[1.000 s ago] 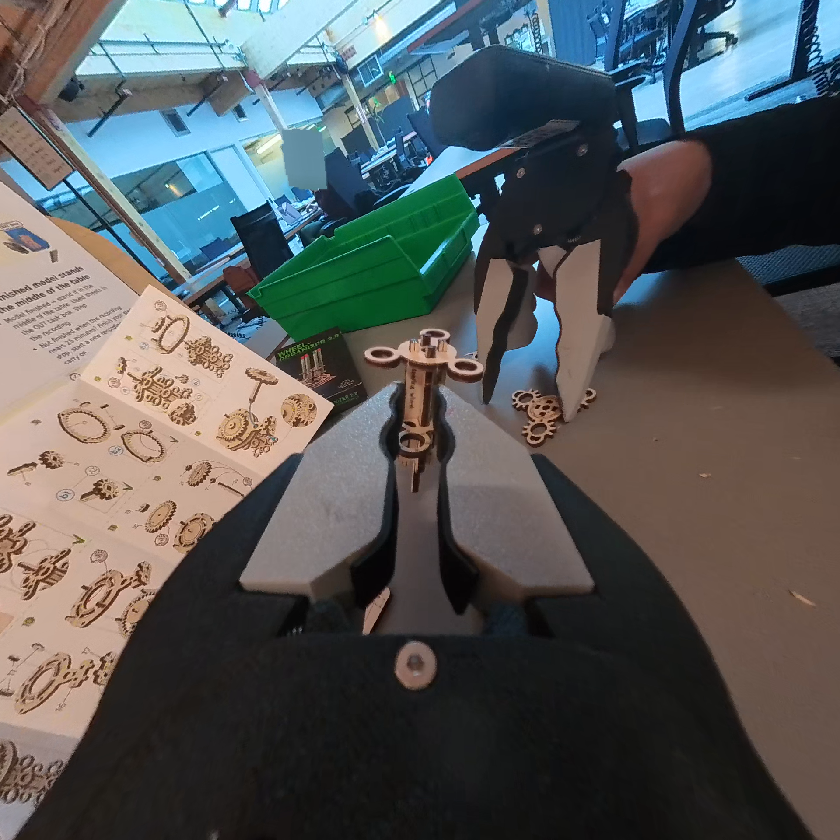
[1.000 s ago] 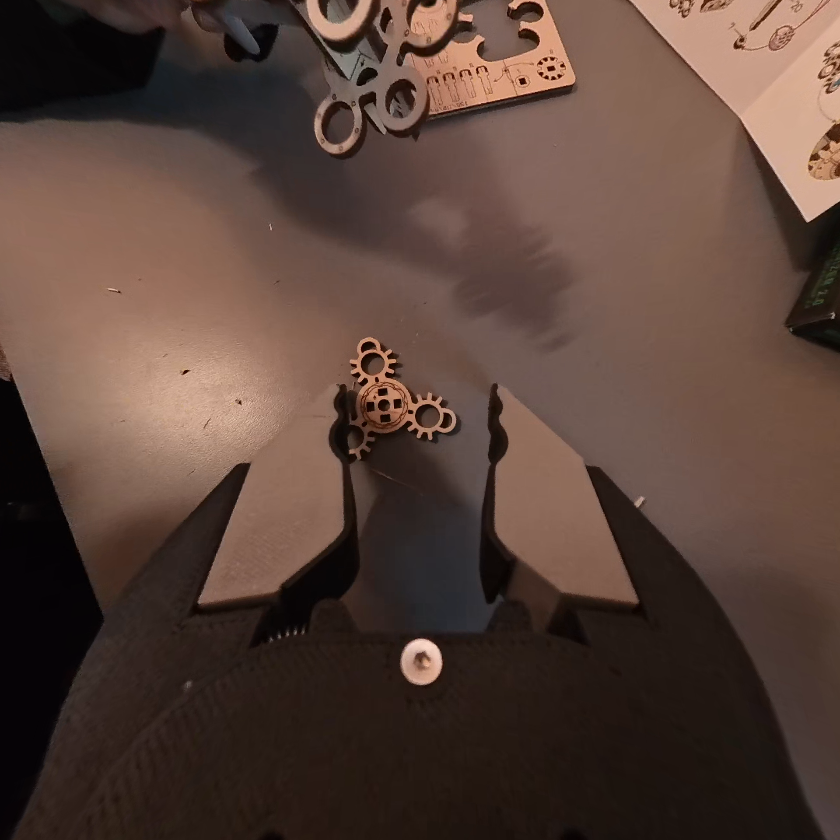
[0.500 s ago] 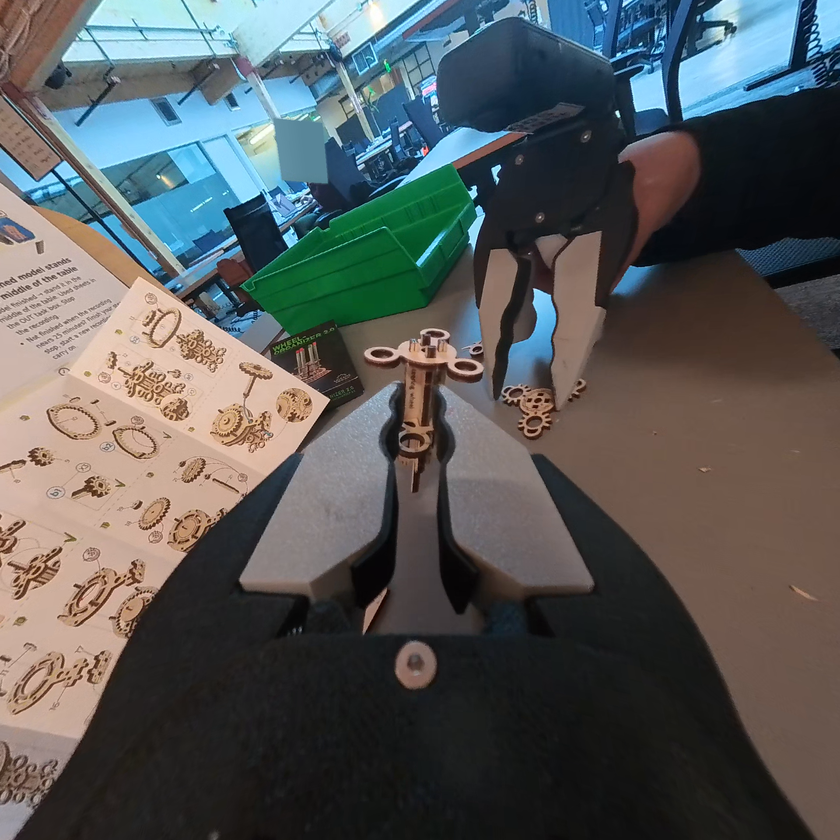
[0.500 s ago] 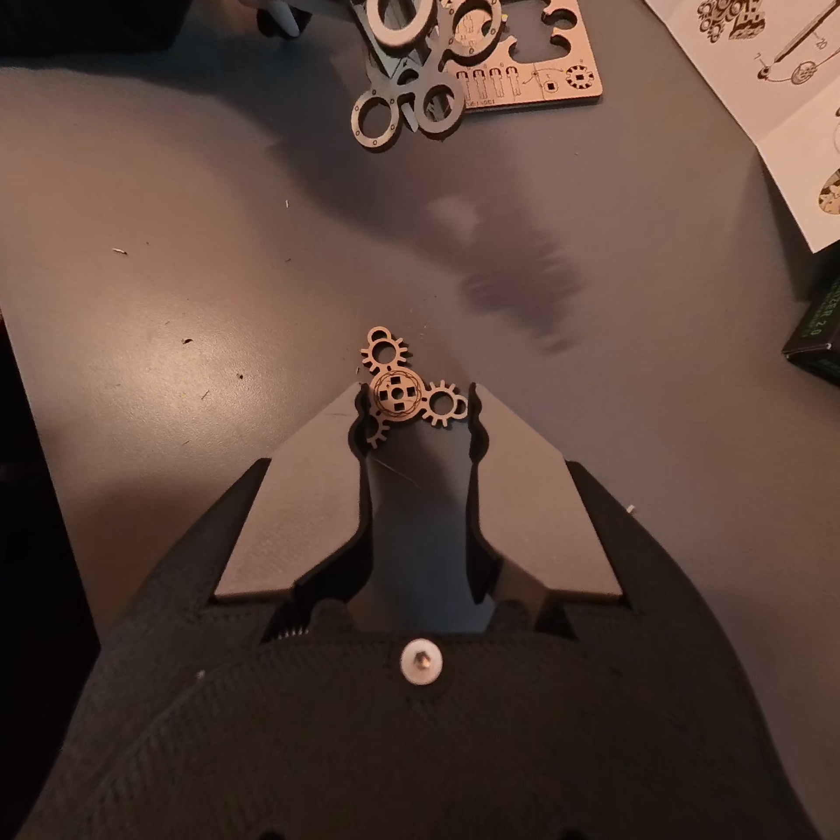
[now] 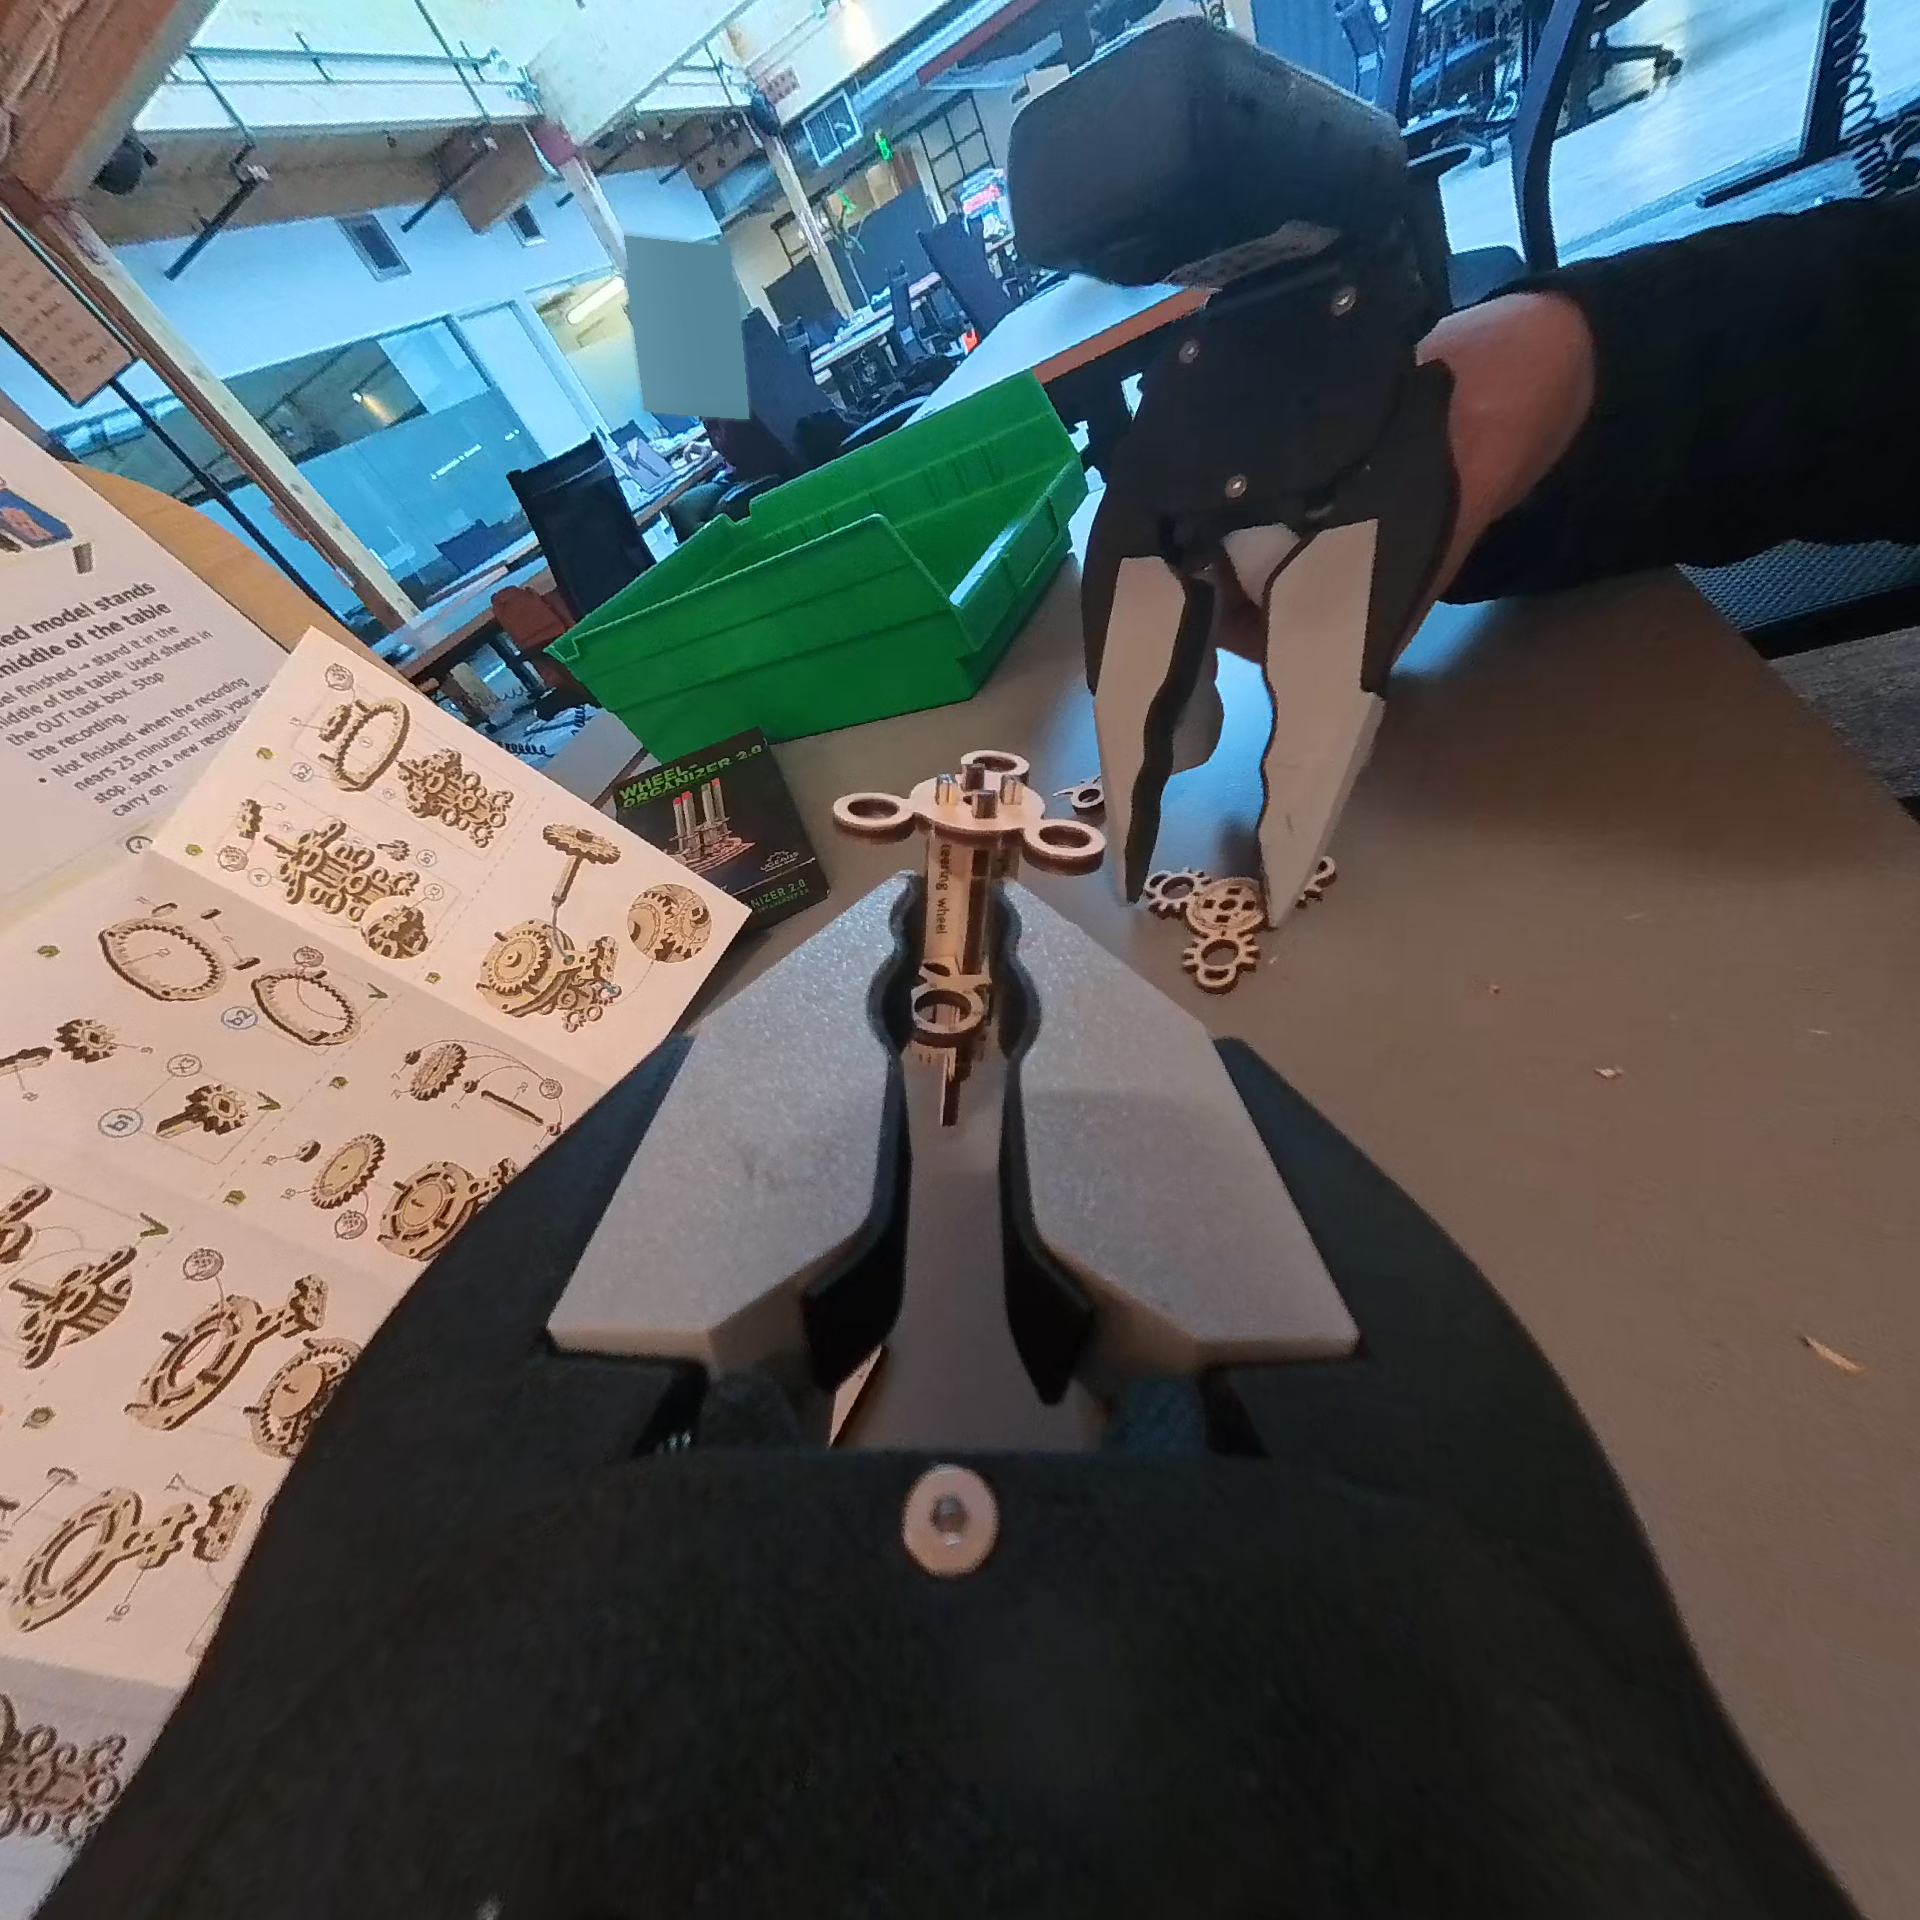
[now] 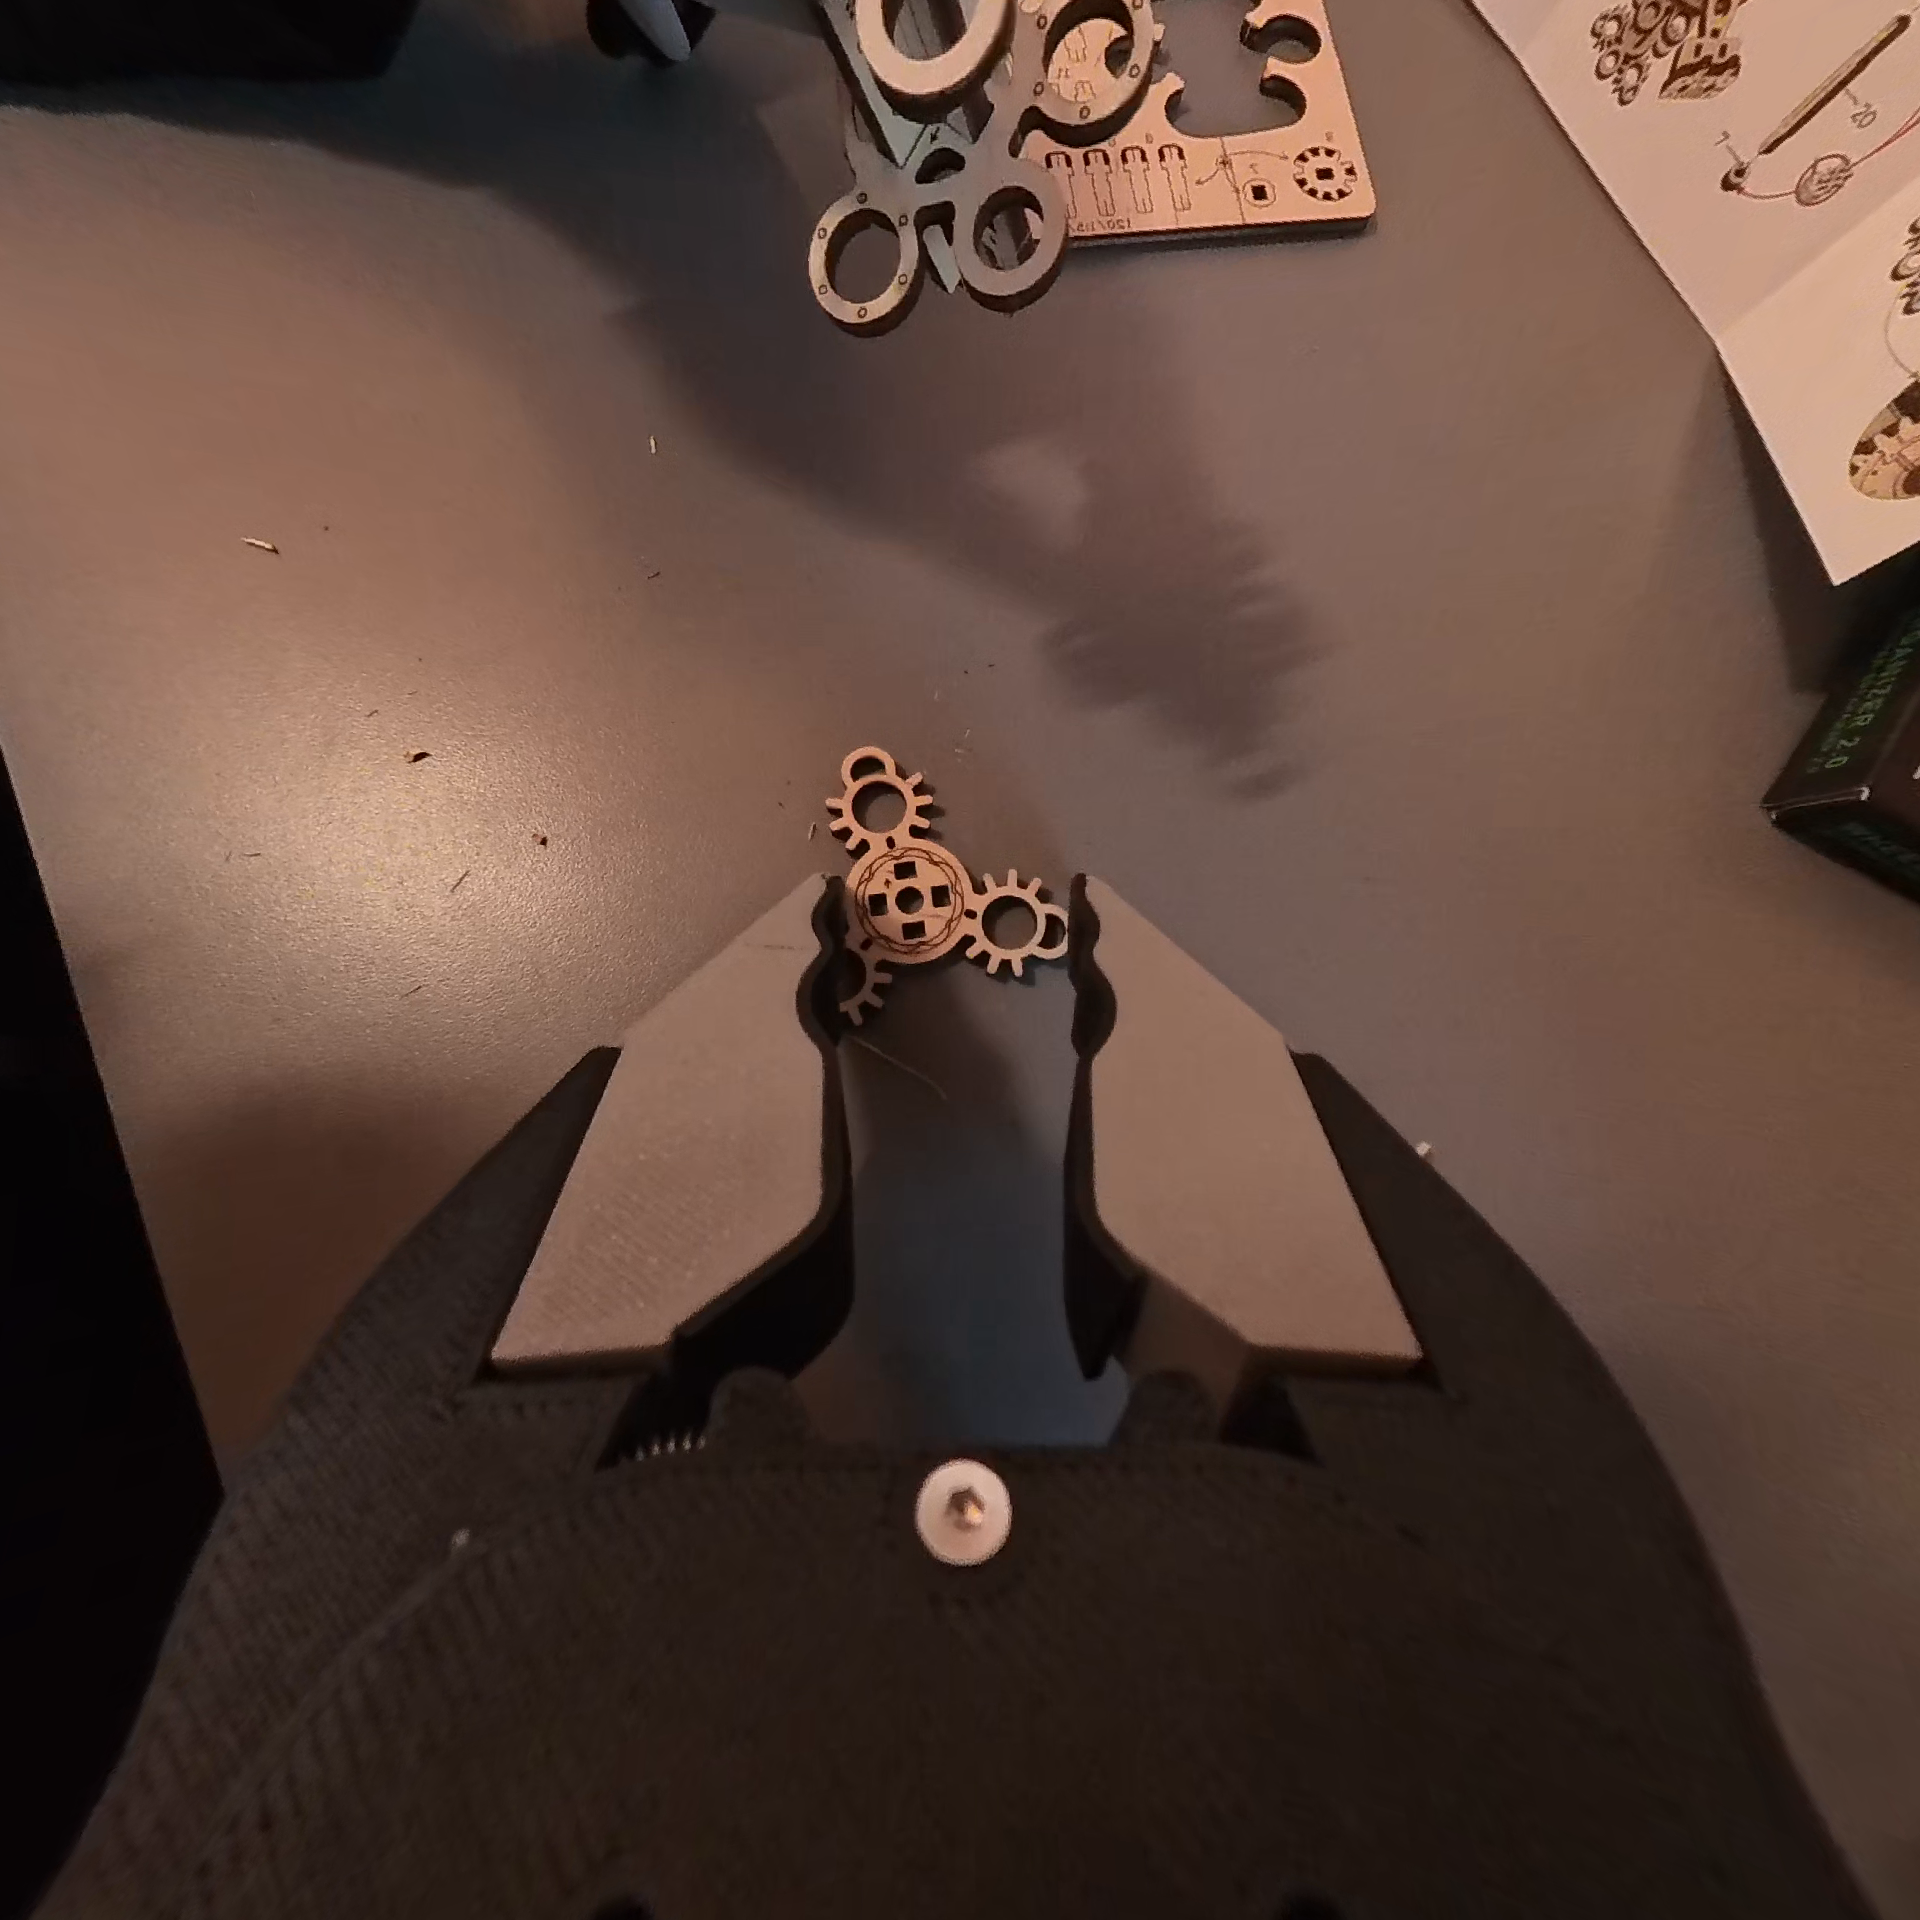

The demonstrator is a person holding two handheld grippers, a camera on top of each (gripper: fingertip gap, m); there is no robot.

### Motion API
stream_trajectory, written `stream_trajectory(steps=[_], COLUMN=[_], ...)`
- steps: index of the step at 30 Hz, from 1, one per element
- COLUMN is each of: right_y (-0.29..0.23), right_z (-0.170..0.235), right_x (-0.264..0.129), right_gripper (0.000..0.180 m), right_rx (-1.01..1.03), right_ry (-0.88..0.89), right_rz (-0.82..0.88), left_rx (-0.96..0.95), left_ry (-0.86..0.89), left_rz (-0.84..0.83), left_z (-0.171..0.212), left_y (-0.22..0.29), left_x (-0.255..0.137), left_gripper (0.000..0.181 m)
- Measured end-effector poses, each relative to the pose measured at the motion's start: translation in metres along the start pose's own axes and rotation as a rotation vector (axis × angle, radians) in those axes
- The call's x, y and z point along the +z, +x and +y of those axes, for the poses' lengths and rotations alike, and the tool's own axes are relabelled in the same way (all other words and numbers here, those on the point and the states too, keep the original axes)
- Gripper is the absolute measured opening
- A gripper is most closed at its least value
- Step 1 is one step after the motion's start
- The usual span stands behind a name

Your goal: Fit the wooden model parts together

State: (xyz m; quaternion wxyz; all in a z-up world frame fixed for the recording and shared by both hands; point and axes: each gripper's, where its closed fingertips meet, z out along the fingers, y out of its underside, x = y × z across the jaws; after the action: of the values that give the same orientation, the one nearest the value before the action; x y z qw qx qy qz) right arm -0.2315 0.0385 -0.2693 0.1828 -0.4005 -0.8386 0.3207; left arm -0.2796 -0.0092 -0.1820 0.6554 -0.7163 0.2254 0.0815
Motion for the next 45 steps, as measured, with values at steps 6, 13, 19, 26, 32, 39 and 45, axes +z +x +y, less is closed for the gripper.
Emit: stream_trajectory(steps=[6, 13, 19, 26, 32, 39, 45], right_y=[0.0006, 0.0002, 0.0001, 0.0009, 0.0009, 0.0016, 0.0019], right_z=[0.0011, 0.0015, 0.0021, 0.0003, -0.0003, 0.0004, 0.0005], right_x=[-0.0012, -0.0020, -0.0030, -0.0045, -0.0060, -0.0061, -0.0064], right_gripper=[0.038, 0.039, 0.041, 0.043, 0.044, 0.044, 0.044], right_rx=[-0.006, -0.004, 0.003, 0.006, 0.010, 0.015, 0.016], right_ry=[-0.002, -0.001, 0.001, 0.015, 0.021, 0.023, 0.024], right_rz=[0.004, 0.004, 0.006, 0.008, 0.007, 0.006, 0.007], left_rx=[-0.001, -0.006, -0.010, -0.011, -0.013, -0.012, -0.012], left_ry=[-0.001, 0.000, 0.001, -0.001, -0.002, -0.003, -0.002], left_rz=[0.002, 0.000, 0.000, 0.001, -0.001, -0.001, -0.002], left_z=[0.0004, 0.0003, 0.0003, 0.0004, 0.0009, 0.0010, 0.0010], left_y=[0.0001, -0.0009, -0.0013, -0.0013, -0.0021, -0.0021, -0.0021], left_x=[0.0001, -0.0001, -0.0003, -0.0002, -0.0004, -0.0003, -0.0001], left_gripper=[0.009, 0.009, 0.008, 0.009, 0.009, 0.009, 0.009])
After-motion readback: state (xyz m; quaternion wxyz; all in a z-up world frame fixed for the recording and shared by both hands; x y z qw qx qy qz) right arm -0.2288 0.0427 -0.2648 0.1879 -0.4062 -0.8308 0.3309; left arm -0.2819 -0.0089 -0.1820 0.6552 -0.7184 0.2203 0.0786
